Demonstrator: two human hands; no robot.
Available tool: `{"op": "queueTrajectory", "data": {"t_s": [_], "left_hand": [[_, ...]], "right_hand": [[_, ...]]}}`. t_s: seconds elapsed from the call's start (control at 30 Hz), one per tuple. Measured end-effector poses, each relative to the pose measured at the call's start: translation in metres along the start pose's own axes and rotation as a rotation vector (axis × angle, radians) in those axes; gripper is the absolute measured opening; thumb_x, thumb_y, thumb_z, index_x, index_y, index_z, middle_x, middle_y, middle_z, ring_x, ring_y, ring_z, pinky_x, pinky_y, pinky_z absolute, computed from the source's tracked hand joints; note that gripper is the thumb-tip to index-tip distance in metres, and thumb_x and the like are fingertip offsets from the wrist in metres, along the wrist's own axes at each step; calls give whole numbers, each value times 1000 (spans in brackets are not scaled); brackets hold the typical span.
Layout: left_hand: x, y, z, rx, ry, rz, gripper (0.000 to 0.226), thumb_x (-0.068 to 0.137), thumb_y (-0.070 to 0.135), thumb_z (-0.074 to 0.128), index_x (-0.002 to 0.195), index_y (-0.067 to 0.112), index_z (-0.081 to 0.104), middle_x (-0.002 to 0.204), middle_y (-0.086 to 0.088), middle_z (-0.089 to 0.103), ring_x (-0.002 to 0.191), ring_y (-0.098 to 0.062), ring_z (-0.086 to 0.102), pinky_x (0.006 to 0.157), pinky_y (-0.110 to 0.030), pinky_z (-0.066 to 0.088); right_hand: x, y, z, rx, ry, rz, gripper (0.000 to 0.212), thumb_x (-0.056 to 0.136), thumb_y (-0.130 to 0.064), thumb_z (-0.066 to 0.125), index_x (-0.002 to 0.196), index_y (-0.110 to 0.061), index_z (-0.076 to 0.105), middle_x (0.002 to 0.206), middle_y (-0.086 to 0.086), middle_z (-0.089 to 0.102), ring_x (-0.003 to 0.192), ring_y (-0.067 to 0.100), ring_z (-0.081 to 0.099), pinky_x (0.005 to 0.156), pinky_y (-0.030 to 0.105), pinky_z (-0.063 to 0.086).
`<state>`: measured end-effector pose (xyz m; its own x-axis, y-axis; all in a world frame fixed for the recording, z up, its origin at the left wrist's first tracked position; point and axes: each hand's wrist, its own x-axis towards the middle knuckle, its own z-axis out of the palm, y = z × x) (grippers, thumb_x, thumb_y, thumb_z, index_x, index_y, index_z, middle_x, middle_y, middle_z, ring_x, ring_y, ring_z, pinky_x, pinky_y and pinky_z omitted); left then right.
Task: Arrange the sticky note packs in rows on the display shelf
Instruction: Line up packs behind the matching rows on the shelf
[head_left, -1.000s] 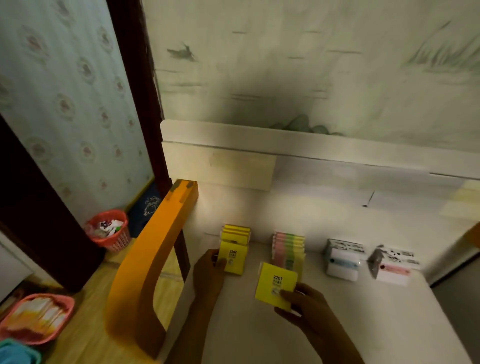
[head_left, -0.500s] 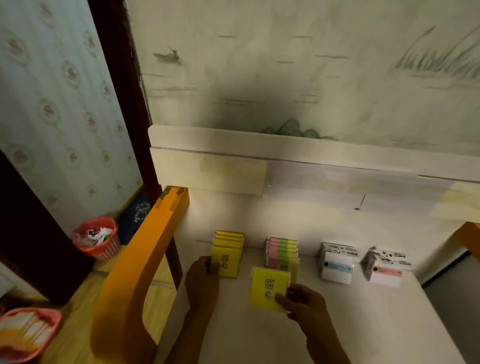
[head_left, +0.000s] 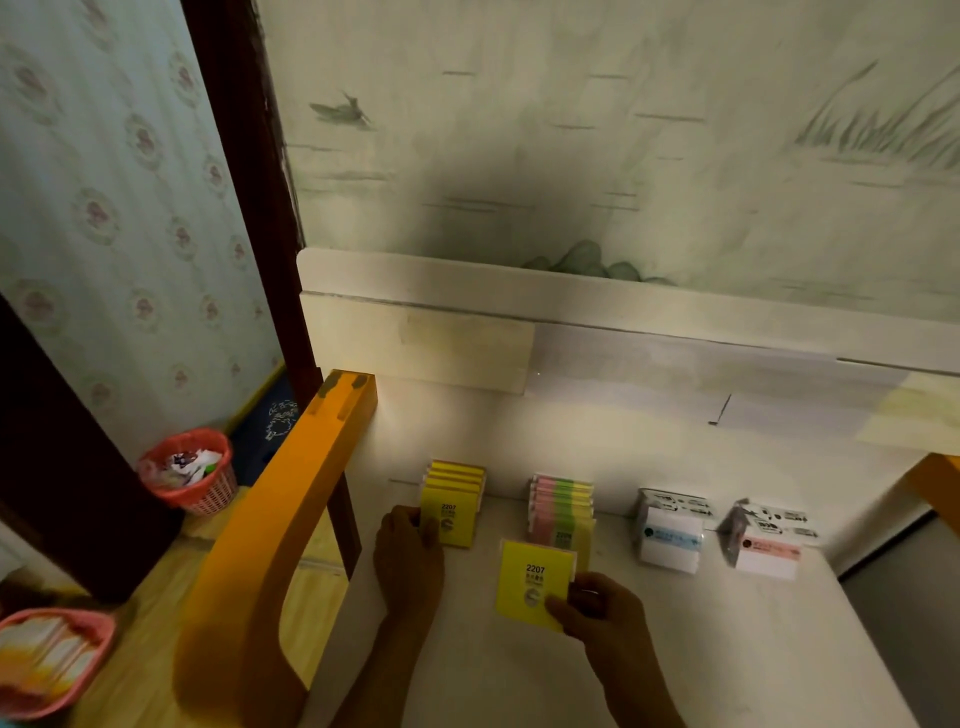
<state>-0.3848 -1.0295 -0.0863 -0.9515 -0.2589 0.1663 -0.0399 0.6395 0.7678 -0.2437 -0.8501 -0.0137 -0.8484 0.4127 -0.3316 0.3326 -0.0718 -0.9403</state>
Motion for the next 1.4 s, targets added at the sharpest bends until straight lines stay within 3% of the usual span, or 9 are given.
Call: {"op": "queueTrajectory", "data": {"t_s": [0.27, 0.43, 0.6, 0.63, 0.73, 0.83, 0.97, 1.17, 1.4], "left_hand": [[1, -5, -15, -96, -67, -2, 22, 90, 28, 67, 103, 13, 59, 97, -4, 58, 86, -23, 60, 69, -37, 52], [-4, -12, -39, 237, -174, 166, 21, 92, 27, 62, 112, 20, 60, 104, -1, 64, 96, -19, 63, 76, -31, 52], [-9, -10, -67, 514, -290, 229, 43, 93, 35, 52, 135, 32, 46, 129, 7, 55, 120, -14, 51, 97, -29, 39], [-10, -9, -72, 535, -312, 234, 48, 93, 37, 51, 139, 31, 42, 134, 7, 52, 125, -14, 48, 101, -30, 37], [-11, -5, -81, 547, -344, 253, 52, 94, 39, 50, 144, 31, 38, 142, 6, 46, 130, -15, 44, 106, -32, 33], [-11, -2, -85, 541, -350, 278, 48, 95, 39, 49, 141, 32, 41, 140, 8, 48, 128, -13, 46, 106, -31, 34], [-10, 0, -87, 527, -357, 272, 45, 93, 39, 50, 138, 31, 45, 134, 8, 52, 122, -12, 49, 103, -32, 37], [-12, 1, -89, 552, -367, 253, 44, 93, 40, 48, 136, 29, 47, 130, 7, 55, 120, -14, 51, 101, -33, 37], [-15, -2, -91, 563, -389, 236, 41, 90, 42, 48, 130, 31, 51, 124, 7, 58, 114, -14, 54, 108, -43, 35]], "right_hand": [[27, 7, 35, -103, -39, -131, 26, 78, -1, 77, 98, -14, 67, 90, 5, 74, 84, 21, 71, 62, 26, 56], [44, 8, 68, -218, -23, -232, 20, 74, -4, 80, 89, -11, 68, 81, 9, 71, 73, 21, 68, 60, 31, 57], [71, 22, 88, -286, 4, -261, 36, 61, -36, 84, 83, -13, 66, 77, 11, 68, 71, 28, 66, 65, 47, 56], [72, 22, 91, -306, 7, -285, 35, 61, -34, 85, 82, -14, 65, 75, 7, 68, 72, 25, 66, 65, 45, 56], [69, 19, 99, -353, 21, -345, 27, 70, -13, 84, 83, -12, 60, 73, -2, 64, 69, 9, 61, 60, 18, 47], [67, 19, 104, -430, 37, -380, 25, 76, -15, 81, 84, -14, 57, 73, -8, 61, 68, 1, 58, 56, 14, 41], [67, 20, 112, -480, 75, -415, 24, 78, -17, 79, 83, -15, 55, 72, -6, 61, 66, 5, 58, 55, 22, 41], [67, 17, 120, -529, 93, -437, 24, 79, -23, 78, 81, -20, 54, 71, -8, 61, 64, 3, 57, 53, 18, 38], [63, 18, 125, -558, 132, -447, 21, 83, -23, 74, 84, -19, 53, 73, -4, 59, 68, 14, 57, 54, 22, 37]]}}
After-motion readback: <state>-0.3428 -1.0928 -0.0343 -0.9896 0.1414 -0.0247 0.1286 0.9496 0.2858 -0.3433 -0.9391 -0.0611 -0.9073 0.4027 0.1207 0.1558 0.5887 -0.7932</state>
